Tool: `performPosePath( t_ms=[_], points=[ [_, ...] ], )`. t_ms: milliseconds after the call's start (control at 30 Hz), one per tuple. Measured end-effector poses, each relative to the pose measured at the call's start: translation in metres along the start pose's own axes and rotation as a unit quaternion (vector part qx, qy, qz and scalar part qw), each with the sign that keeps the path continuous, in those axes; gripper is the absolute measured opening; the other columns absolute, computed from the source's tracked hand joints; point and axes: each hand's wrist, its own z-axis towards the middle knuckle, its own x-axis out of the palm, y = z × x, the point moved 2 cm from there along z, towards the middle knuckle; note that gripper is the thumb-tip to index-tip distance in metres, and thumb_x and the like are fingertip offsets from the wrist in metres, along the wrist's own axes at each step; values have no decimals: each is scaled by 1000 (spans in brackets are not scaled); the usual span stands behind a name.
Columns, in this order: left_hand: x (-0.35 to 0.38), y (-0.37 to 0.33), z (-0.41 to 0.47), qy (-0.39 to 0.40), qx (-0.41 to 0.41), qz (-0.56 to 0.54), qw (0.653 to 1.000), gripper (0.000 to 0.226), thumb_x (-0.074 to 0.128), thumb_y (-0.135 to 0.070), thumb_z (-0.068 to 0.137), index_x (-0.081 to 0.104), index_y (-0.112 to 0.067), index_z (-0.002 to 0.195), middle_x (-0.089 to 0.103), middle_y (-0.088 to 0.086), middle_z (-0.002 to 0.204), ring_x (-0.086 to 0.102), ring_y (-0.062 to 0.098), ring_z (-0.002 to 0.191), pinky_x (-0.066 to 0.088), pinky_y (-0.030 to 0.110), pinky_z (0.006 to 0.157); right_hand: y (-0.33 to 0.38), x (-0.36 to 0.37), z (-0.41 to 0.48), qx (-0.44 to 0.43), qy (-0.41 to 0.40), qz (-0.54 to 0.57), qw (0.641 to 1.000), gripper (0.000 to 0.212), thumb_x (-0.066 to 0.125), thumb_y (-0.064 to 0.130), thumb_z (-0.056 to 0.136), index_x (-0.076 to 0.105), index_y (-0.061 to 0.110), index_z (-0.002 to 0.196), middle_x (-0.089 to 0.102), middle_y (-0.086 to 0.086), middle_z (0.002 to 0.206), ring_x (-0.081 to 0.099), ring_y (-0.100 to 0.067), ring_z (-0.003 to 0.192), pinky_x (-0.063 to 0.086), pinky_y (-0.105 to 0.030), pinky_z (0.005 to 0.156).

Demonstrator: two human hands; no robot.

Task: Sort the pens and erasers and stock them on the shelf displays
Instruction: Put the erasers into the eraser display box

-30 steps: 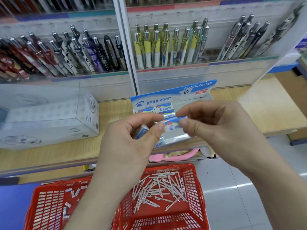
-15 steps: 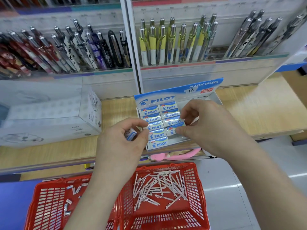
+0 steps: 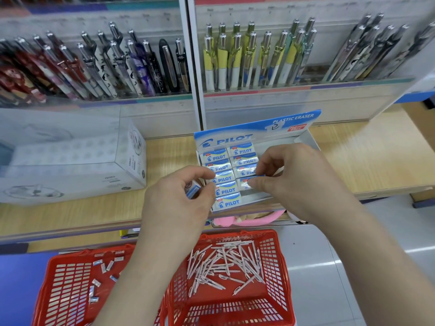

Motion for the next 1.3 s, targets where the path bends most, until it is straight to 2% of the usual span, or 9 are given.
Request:
performPosePath(
  t_ms=[167,300,433,500,733,900,1033,1133,1300],
  points=[
    [-4,-3,-5,19,26,-9,999,13,61,-25,88,67,-34,94,58,-15,64,53,-3,61,36,7,54,-4,2,1,-3,-28,2,1000,21,75,34,76,58,22,71,64,8,72,57,-7,69,41,-22,59],
    [-20,-11,-13,10,26,-153,988,24,57,-18,92,62,-39,104,66,-8,80,57,4,70,47,19,71,-2,-9,-10,-20,-101,97,990,16,68,28,81,61,20,69,64,7,63,59,-7,61,41,-17,54],
    [-18,-31,-29,41,102,-137,984,55,58,-12,84,46,-42,128,68,-16,104,63,0,93,47,15,79,18,-10,-37,31,66,401,913,24,69,38,73,67,15,79,72,-4,75,67,-12,65,49,-21,57],
    [-10,-40,-36,66,140,-96,983,67,53,-7,82,37,-44,136,65,-20,113,60,-6,103,43,4,79,25,-4,-46,32,144,454,879,30,67,40,68,67,15,86,74,-9,80,68,-14,69,50,-20,56],
    [-4,-52,-40,86,158,-96,979,74,63,5,83,44,-49,130,60,-25,119,54,-9,113,49,12,83,14,-1,-47,45,98,501,859,13,70,15,78,67,15,91,73,-16,76,65,-17,60,45,-21,54],
    [-9,-49,-38,39,65,-182,980,17,76,-27,69,72,-32,85,72,-4,77,69,10,70,55,21,63,8,-8,-50,24,105,515,850,25,71,30,66,76,19,89,71,-12,71,62,-16,60,47,-20,53],
    [-6,-55,-38,63,8,-240,969,15,66,-36,67,74,-24,69,66,6,52,60,11,43,47,16,46,1,-14,-51,-17,84,465,881,29,72,33,64,77,20,90,69,-14,80,66,-31,69,53,-29,65],
    [-1,-56,-38,80,1,-232,969,13,62,-35,72,72,-26,70,64,6,49,57,10,40,45,15,44,-1,-17,-51,-31,61,459,886,30,75,26,61,76,18,90,67,-18,83,72,-34,76,57,-45,75],
    [-5,-41,-29,21,36,-123,991,8,63,-34,82,71,-37,80,68,-9,66,56,3,52,45,15,51,-9,-27,-42,-18,-31,348,937,5,78,17,71,76,20,75,73,1,72,69,-11,68,53,-25,66]
  ],
)
